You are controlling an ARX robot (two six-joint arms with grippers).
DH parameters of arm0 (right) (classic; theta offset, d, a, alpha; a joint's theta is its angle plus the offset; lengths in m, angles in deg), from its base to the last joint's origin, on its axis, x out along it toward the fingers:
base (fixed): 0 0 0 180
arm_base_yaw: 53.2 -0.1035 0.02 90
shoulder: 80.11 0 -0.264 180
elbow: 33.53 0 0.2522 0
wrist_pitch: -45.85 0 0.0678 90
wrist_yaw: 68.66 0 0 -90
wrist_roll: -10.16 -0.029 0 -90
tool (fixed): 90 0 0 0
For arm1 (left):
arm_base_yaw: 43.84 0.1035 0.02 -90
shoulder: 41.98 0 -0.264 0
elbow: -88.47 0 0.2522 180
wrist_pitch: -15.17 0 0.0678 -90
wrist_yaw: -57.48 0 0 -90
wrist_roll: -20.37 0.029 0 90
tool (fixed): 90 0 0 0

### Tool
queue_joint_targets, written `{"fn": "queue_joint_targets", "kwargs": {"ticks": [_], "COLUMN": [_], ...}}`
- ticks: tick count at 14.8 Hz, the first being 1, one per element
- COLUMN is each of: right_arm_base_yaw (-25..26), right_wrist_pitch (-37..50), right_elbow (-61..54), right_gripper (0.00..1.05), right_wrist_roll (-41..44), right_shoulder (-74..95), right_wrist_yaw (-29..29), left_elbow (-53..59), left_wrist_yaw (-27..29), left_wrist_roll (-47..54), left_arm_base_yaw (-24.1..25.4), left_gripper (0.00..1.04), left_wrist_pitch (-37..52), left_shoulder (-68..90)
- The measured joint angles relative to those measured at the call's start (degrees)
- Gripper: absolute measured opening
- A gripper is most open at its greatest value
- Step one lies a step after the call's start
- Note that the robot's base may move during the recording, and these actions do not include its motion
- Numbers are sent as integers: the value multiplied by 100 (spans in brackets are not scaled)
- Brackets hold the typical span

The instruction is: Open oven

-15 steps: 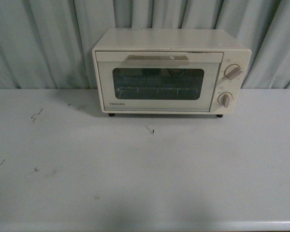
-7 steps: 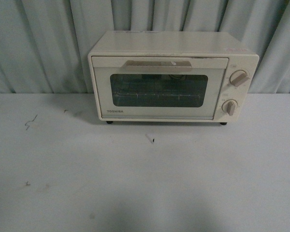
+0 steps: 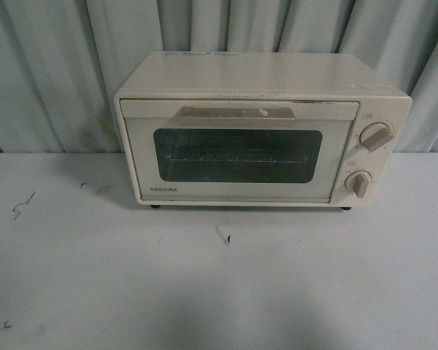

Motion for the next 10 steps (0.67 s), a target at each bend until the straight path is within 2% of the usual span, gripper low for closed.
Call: {"fn": "queue_joint_targets", "kwargs": {"ticks": [3,4,5,7,9,10], "right_arm_base_yaw": [0,2,0,0,0,0], "right_wrist_pitch": [0,9,9,2,4,2], "right_elbow": [0,0,0,0,0,0], "right_gripper": [98,98,98,98,98,98], "right_wrist_roll": [0,0,0,0,0,0], "right_shoulder": [0,0,0,0,0,0], "right_wrist_yaw": [0,-2,-2,0,-2,-2], "left_elbow": [-42,-494,-662,-640,-673,-769], "left_wrist_yaw": [-76,-581,-367,269,697,728], "left_wrist_roll": [-101,-1056,-2166,-4033,-4492,-4551], "left_arm_base_yaw": [31,133,-175,-1209,-1897,-2157], "left_gripper": [98,98,98,98,98,98], "left_wrist_pitch": [-214,-1209,-1056,133,1399,2090], "left_shoulder": [33,750,1515,2704,4201,5036]}}
